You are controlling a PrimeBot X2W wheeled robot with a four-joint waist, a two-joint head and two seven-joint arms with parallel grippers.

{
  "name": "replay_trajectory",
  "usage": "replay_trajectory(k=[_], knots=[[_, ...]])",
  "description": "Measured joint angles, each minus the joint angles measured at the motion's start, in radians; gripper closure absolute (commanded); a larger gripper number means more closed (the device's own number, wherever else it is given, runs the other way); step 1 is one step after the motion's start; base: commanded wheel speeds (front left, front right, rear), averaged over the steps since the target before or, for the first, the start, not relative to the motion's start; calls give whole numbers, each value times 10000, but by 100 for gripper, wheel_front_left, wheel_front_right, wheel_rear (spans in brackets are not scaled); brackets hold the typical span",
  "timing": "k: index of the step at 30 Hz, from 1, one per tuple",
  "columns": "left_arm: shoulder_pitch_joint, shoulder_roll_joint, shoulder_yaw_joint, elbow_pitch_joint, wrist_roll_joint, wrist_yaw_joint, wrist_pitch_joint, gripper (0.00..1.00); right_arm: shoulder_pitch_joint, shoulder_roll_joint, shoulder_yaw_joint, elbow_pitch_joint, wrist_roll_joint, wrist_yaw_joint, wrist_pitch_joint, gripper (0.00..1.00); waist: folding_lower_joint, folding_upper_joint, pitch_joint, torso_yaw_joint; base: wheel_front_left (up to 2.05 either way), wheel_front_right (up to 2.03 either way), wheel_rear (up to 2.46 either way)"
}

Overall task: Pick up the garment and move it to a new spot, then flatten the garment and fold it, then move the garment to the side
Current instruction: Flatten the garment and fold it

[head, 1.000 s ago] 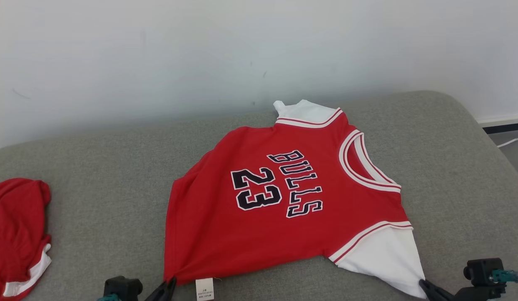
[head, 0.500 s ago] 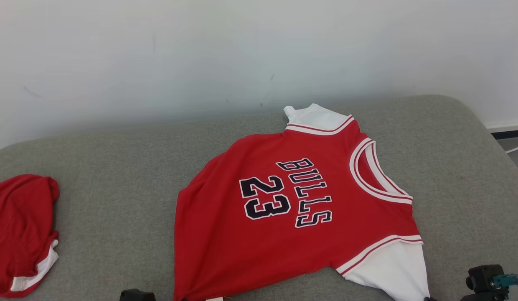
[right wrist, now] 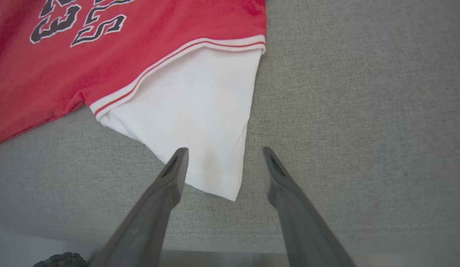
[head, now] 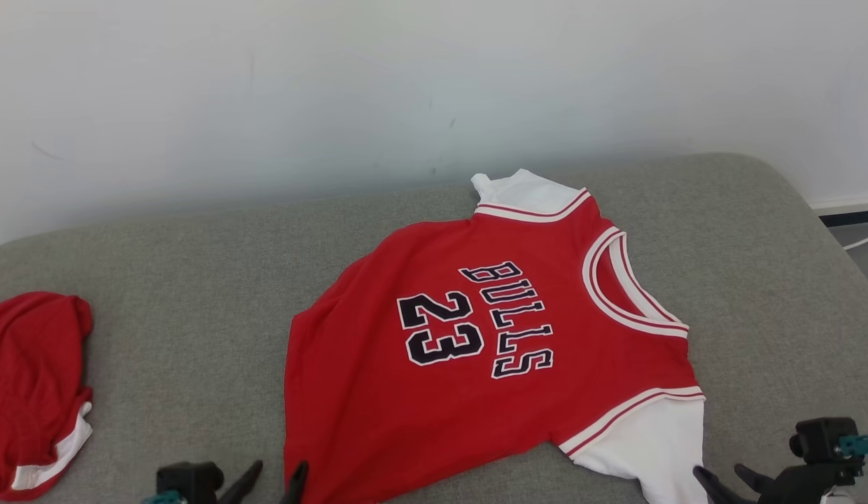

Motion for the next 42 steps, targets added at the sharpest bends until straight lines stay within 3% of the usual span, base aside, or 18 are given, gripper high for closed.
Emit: replay_trajectory(k=[7,11,20,42], knots=[[11,100,491,-608,-293,349,-305,0,12,-261,-449,-650,215,-94,-299,0,0,0,23,12,0,0,0],[84,203,257,-408,98,614,-56,0,-39,-290,-190,-736,-347,-180,-282,0,0,0,101,-13,0,0,0],[312,-113,-203,-213,299,744,374,0,1,-221,128,-209,-1060,-263,-35,0,0,1,382,49,0,0,0],[37,-621,-203,591,232,930,857,0,-329,1446,6,1795,-2184,-263,499,0,0,0,623,73,0,0,0]])
